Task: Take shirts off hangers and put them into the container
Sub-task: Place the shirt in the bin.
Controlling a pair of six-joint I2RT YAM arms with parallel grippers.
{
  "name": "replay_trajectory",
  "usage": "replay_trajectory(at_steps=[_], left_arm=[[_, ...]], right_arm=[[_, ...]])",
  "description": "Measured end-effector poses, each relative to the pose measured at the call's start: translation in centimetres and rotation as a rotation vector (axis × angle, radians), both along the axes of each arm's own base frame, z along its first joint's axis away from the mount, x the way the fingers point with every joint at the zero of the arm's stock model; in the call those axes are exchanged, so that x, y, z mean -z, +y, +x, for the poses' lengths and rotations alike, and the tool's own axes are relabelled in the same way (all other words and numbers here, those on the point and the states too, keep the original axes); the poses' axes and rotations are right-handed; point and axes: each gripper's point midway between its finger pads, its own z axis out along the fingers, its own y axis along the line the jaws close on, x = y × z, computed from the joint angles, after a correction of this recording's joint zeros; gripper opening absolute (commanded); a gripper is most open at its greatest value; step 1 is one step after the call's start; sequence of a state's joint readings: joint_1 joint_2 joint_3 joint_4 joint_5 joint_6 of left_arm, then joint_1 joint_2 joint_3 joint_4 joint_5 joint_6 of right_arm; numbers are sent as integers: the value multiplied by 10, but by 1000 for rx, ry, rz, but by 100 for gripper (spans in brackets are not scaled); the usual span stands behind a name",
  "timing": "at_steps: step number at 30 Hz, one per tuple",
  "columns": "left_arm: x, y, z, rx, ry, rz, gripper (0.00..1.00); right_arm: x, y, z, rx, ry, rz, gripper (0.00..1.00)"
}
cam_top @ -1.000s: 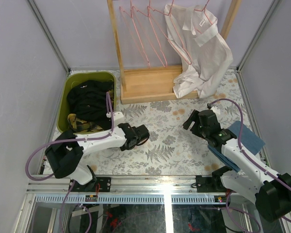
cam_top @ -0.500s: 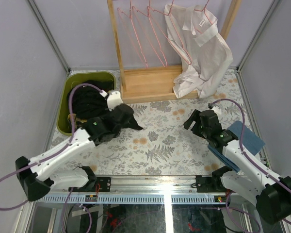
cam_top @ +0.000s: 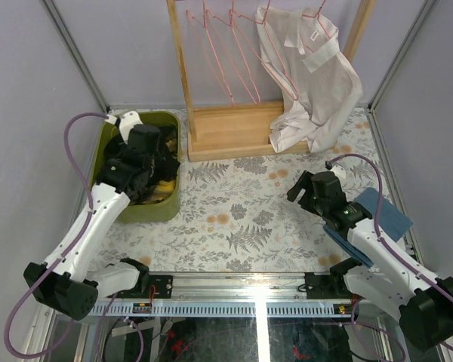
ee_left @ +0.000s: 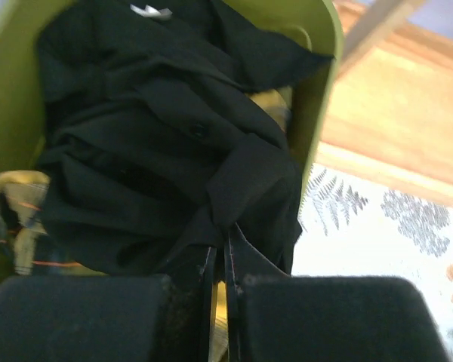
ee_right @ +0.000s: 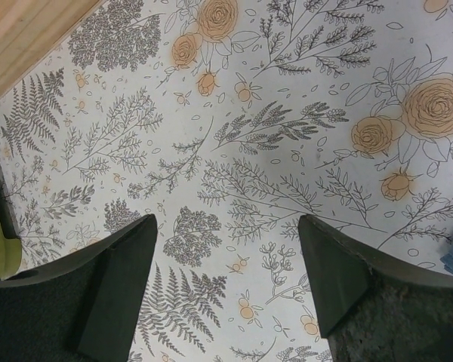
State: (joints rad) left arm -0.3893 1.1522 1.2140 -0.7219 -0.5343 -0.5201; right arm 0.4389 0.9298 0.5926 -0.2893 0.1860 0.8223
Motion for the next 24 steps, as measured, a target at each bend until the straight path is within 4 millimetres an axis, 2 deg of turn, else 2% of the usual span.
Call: replay_trajectory(at_steps=[4,7,9,13,16,19,22,24], left_arm=[[-9,28,2,-66,-20,19,0],[0,35,0,-77,3,35,6],[22,34,-1,-80,60,45,8],[112,25,-13,-71,286,37,13],[159,21,-23,-83,395,21,15],[177,18,-19,-98,428,8,17],[182,17,-16,-110,443,8,21],[181,16,-15,-110,447,9,32]], right_arm=[[-3,-3,-1,6,-7,-13,83],[-7,-3,0,7,-23,-6,83],[-7,-3,0,6,-25,-3,83],[-3,-1,0,1,-9,-4,83],[3,-1,0,-2,17,-16,83],[4,-1,0,-4,23,-21,83],[3,-1,0,-4,20,-20,83],[2,-1,0,-3,15,-18,83]])
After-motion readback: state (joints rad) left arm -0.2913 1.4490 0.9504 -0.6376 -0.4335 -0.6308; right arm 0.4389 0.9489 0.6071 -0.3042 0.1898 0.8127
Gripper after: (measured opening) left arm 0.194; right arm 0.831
